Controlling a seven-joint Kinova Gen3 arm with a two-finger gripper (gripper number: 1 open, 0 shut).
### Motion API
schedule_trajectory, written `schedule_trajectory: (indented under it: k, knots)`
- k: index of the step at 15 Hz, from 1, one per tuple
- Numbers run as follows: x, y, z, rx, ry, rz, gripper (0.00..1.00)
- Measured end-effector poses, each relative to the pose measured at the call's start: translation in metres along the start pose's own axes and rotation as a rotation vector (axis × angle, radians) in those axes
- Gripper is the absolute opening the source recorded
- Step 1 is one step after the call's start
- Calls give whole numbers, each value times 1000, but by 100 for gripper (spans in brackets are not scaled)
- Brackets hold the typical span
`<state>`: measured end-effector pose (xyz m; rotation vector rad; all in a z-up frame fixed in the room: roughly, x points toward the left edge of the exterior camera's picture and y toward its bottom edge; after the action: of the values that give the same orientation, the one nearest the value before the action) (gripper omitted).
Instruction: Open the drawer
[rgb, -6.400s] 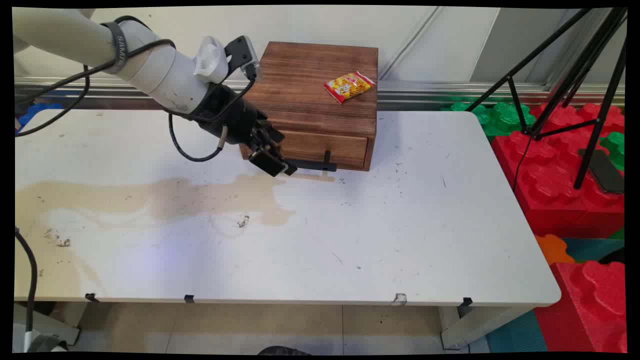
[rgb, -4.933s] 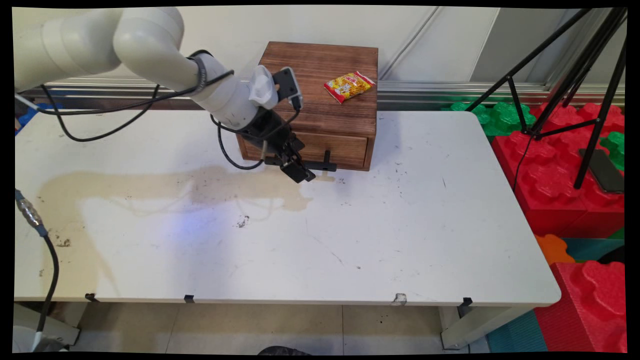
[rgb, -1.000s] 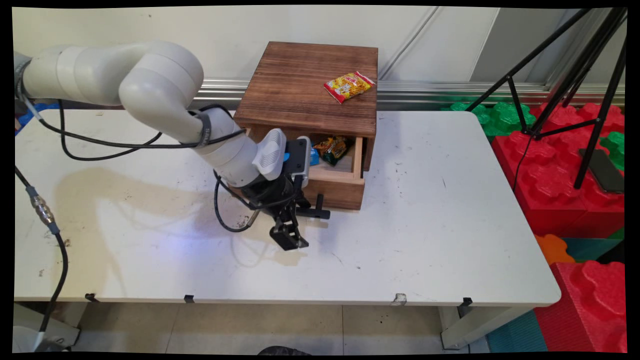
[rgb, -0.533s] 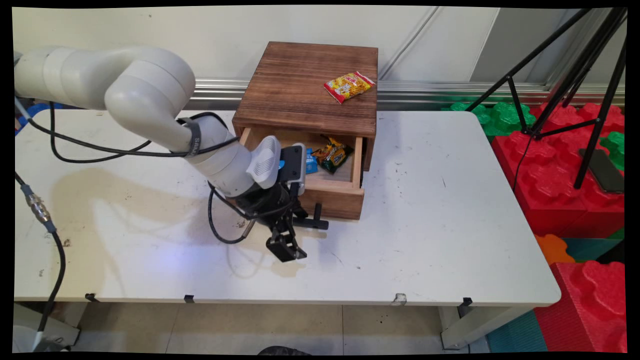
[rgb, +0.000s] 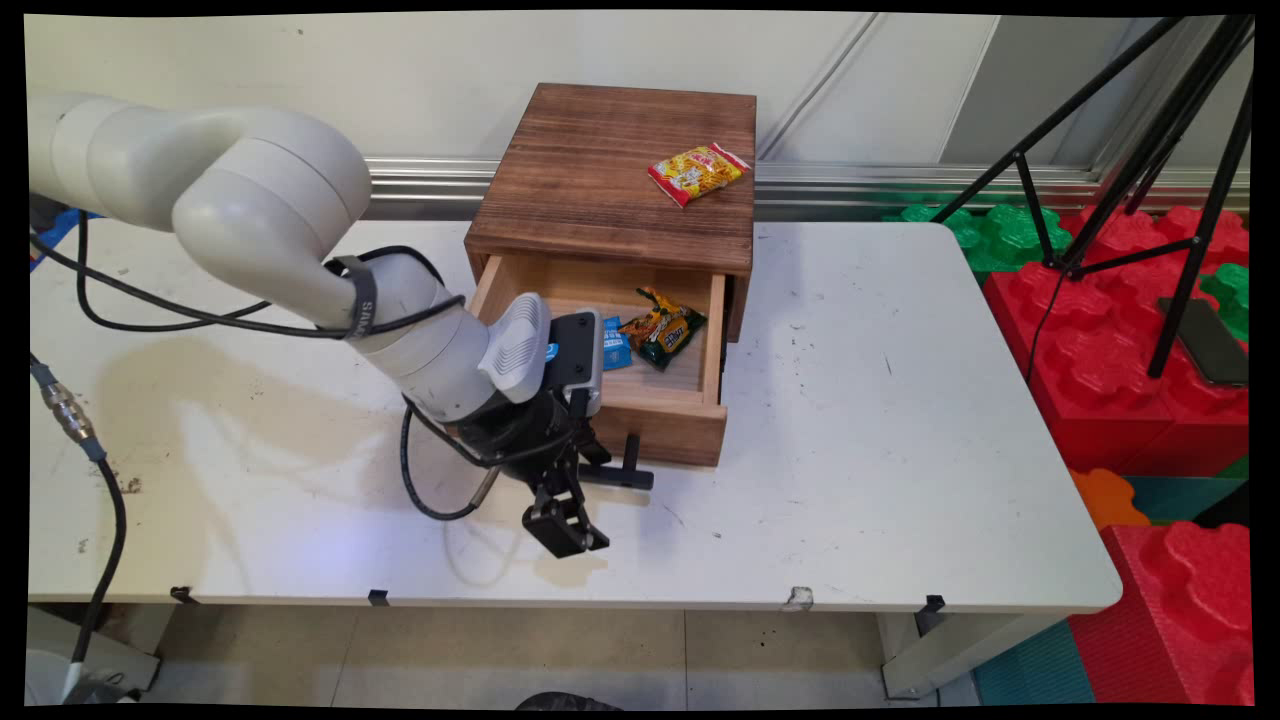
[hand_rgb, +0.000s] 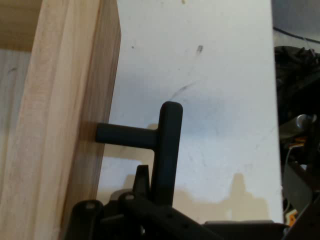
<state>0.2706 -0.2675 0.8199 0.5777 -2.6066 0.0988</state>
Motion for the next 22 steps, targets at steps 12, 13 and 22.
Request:
schedule_trajectory:
  k: [12,13,22]
  knots:
    - [-2,30,-5,-48,8,-20,100]
    - [-3,32,-5,-52,8,-21,100]
    - [-7,48,-5,-82,5,-22,100]
